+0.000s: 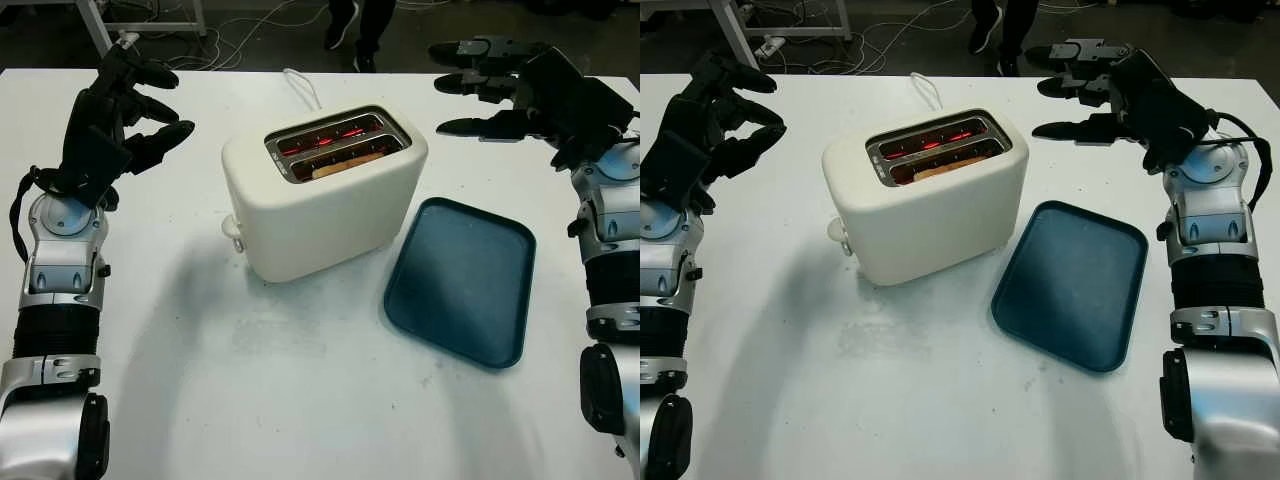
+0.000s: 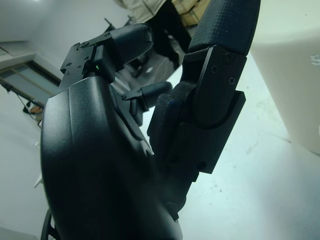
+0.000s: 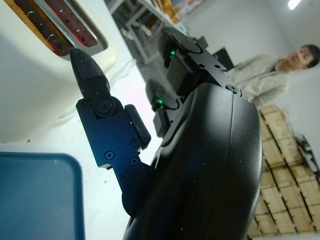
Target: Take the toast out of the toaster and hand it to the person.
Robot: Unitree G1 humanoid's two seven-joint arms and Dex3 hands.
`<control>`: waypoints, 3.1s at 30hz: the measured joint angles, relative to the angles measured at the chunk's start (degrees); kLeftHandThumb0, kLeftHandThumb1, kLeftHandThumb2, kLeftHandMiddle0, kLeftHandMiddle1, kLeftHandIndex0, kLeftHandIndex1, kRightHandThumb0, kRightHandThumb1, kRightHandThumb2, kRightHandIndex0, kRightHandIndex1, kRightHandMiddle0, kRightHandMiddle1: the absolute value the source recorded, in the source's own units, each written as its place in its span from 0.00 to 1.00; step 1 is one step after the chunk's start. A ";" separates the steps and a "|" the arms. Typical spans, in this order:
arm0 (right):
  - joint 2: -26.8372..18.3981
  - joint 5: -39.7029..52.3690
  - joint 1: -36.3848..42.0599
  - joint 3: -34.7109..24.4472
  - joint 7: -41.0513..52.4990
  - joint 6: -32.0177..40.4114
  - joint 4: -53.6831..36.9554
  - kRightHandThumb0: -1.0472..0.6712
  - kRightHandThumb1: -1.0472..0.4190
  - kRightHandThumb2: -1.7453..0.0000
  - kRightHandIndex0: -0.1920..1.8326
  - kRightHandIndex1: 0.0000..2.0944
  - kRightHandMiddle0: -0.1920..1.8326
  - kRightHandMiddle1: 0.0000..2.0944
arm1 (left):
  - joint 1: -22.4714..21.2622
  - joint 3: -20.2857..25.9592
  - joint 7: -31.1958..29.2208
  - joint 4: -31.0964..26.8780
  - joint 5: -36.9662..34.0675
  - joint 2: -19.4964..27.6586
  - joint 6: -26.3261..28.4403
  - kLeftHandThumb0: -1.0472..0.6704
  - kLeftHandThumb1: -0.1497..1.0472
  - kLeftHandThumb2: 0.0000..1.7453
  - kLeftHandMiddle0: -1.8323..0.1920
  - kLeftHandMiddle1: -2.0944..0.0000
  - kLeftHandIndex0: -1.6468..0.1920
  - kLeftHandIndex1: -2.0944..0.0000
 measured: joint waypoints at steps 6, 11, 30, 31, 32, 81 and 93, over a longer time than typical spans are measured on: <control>0.00 -0.04 0.01 0.19 0.07 -0.08 -0.04 0.38 0.22 1.00 0.34 0.14 0.39 0.01 | 0.00 0.01 0.10 -1.15 0.00 0.00 0.40 0.00 0.89 0.11 0.81 0.25 0.87 0.24; 0.00 -0.04 0.38 0.23 0.02 -0.06 -1.49 0.39 0.23 1.00 0.33 0.14 0.39 0.01 | 0.00 0.01 0.09 -1.18 0.00 0.00 0.39 0.00 0.89 0.11 0.81 0.25 0.87 0.25; -0.05 0.26 2.23 -0.01 0.60 1.21 -2.93 0.36 0.19 1.00 0.38 0.17 0.42 0.02 | 0.03 0.20 -0.65 -0.61 -0.03 0.01 0.37 0.00 0.89 0.10 0.75 0.28 0.77 0.30; -0.05 0.08 2.41 -0.01 0.25 0.95 -2.94 0.37 0.19 1.00 0.39 0.18 0.42 0.02 | 0.03 0.20 -0.64 -0.60 0.00 0.02 0.38 0.00 0.89 0.10 0.74 0.29 0.76 0.31; -0.05 -0.04 2.59 -0.01 0.00 0.52 -2.94 0.38 0.19 1.00 0.39 0.18 0.43 0.02 | 0.04 0.20 -0.64 -0.59 0.01 0.02 0.38 0.00 0.89 0.10 0.74 0.29 0.75 0.31; -0.14 0.21 3.25 -0.19 -0.74 -4.03 -2.29 0.66 0.18 1.00 0.49 0.29 0.54 0.06 | 0.29 2.25 -8.03 5.07 -4.64 1.08 -7.61 0.00 0.85 0.00 0.38 0.67 0.31 0.76; -0.12 0.22 3.25 -0.57 -1.74 -6.00 -1.38 0.64 0.18 1.00 0.49 0.31 0.56 0.07 | 0.23 2.22 -5.85 5.71 -2.38 1.36 -10.35 0.00 0.89 0.02 0.37 0.68 0.31 0.77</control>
